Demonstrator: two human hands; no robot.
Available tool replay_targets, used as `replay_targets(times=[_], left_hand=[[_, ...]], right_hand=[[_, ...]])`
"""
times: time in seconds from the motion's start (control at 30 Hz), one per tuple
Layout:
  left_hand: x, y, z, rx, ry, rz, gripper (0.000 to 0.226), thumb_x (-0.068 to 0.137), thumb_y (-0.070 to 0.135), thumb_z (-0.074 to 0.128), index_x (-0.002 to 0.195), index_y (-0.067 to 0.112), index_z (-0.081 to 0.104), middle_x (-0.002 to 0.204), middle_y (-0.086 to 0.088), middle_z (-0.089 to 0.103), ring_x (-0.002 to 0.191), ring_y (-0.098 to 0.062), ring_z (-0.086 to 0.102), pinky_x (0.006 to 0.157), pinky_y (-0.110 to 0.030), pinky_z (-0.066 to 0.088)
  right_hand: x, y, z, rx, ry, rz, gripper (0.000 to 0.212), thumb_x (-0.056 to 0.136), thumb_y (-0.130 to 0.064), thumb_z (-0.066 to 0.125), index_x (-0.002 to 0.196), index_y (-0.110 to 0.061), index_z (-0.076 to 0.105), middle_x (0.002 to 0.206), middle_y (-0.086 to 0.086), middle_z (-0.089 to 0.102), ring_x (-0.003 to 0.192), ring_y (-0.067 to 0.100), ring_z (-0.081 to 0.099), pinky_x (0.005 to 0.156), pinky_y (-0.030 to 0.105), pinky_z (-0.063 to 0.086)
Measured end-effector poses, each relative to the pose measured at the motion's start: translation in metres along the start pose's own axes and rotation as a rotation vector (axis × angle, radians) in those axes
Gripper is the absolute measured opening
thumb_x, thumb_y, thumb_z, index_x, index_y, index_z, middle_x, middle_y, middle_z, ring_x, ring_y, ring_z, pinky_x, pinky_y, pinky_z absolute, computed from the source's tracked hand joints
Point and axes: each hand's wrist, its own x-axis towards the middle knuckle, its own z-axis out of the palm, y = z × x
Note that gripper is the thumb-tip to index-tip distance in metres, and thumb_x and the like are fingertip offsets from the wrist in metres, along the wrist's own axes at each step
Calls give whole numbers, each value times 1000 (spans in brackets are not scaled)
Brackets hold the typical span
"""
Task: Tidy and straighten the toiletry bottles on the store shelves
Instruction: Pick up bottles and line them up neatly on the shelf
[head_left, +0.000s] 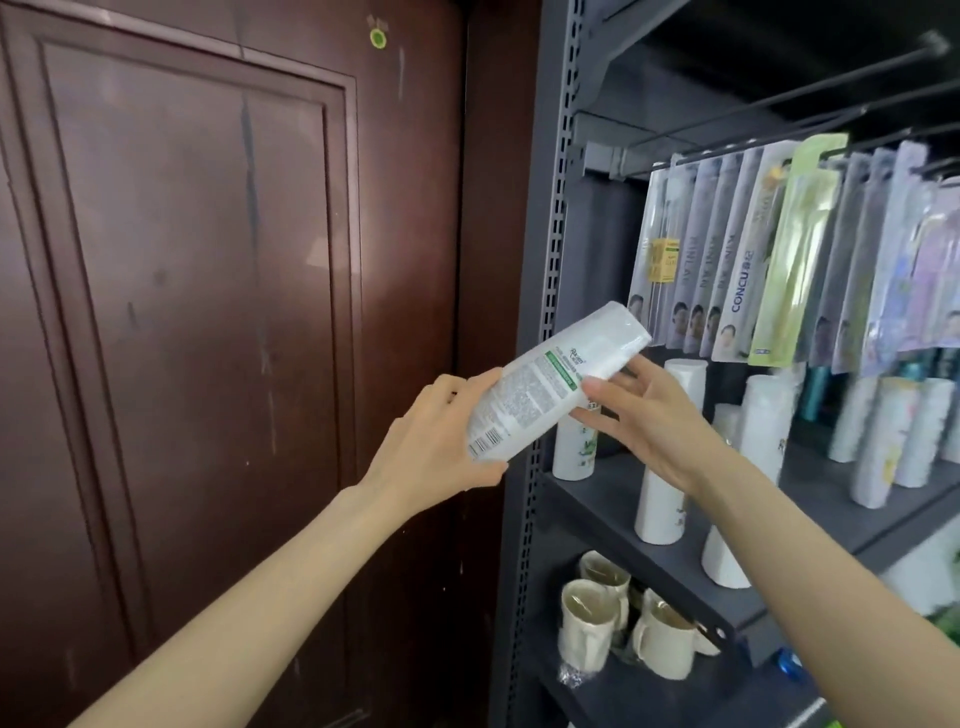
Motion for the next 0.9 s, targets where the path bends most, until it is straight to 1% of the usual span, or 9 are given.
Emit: replay_targets(times=[0.1,0.2,0.3,0.37,0.53,0.6,0.7,0.8,0.9], left_hand=[[6,5,3,-47,-7,44,84,64,46,68,137,44,27,117,16,42,110,-4,42,80,-30,49],[10,12,10,-223,-47,-1,86,65,39,76,137,43,29,112,14,45,106,-3,44,87,-27,45],[14,19,19,-379,-116,-28,88,65,33,80,140,37,33,112,15,50,102,-2,51,85,-20,47],[17,24,26,-457,-182,-45,84,68,27,80,138,39,34,110,16,52,100,1,53,79,-15,47],[38,41,44,-525,-355,-81,83,75,25,76,142,34,29,123,10,55,110,-7,56,97,-34,48],[52,52,45,-524,-268,-61,77,77,27,74,142,32,31,122,11,54,107,-6,56,95,-31,48],[71,67,48,-506,-51,-1,69,80,33,70,138,40,35,111,14,57,92,-1,60,82,-21,50],[84,73,58,-477,27,4,64,79,39,69,133,47,35,107,11,61,84,-4,63,78,-29,55],[94,76,71,-536,-3,-17,57,83,30,68,129,43,36,107,6,61,86,-8,64,80,-32,55]], right_hand=[[0,-6,-7,35,-13,-1,46,76,-16,66,121,-13,56,117,4,67,111,16,63,84,32,55],[4,-15,-16,97,-34,-6,37,80,-22,60,116,-15,60,114,0,67,113,14,59,90,33,54],[9,-25,-27,116,-32,1,38,87,-18,54,125,-10,54,124,15,59,119,25,55,96,46,49],[12,-30,-31,41,16,10,46,86,-19,58,130,-7,50,131,23,53,120,31,56,88,49,53],[21,-38,-35,-191,142,-14,63,83,-21,68,141,-23,41,121,13,59,111,26,61,77,51,57],[25,-36,-37,-231,182,-15,64,83,-21,70,139,-24,42,121,11,59,111,25,60,76,51,58],[30,-32,-40,-259,237,-13,64,82,-20,71,139,-24,41,123,11,58,111,26,60,74,49,59],[37,-32,-43,-329,249,-11,66,83,-19,70,141,-22,38,125,8,55,111,24,58,75,49,58],[42,-36,-51,-760,189,-104,62,87,-25,66,141,-19,38,126,4,51,110,19,55,85,40,55]])
